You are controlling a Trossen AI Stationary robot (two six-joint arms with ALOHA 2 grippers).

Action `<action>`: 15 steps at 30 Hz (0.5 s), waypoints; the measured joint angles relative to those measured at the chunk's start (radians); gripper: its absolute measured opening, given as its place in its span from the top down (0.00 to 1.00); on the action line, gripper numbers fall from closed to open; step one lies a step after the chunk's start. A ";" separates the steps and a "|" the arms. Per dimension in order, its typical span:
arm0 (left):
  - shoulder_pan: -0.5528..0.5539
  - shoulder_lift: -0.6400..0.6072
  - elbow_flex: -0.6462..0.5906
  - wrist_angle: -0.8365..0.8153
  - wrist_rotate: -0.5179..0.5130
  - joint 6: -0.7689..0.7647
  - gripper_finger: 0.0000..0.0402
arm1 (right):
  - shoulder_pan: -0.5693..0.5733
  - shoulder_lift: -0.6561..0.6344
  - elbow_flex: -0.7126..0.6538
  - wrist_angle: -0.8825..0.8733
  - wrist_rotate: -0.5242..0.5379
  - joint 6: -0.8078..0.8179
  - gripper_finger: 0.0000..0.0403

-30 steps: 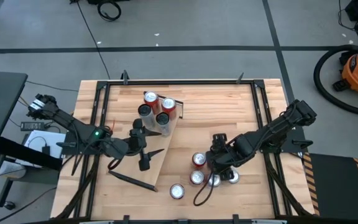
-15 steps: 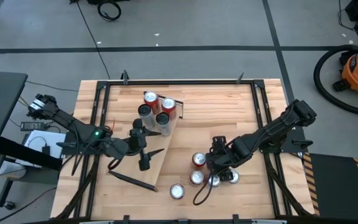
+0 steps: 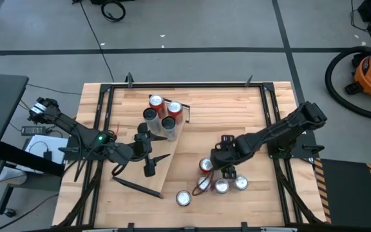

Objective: Place canned beverage on shelf
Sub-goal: Put the top red soda can on the shelf

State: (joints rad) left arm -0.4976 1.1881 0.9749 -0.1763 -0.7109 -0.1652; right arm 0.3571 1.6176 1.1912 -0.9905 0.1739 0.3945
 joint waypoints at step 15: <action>0.000 0.000 0.000 -0.001 0.000 0.003 0.25 | -0.160 0.000 0.000 -0.005 0.062 0.260 0.18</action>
State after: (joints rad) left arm -0.4976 1.1881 0.9749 -0.1778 -0.7109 -0.1621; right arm 0.1974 1.6180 1.1908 -0.9958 0.2362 0.6547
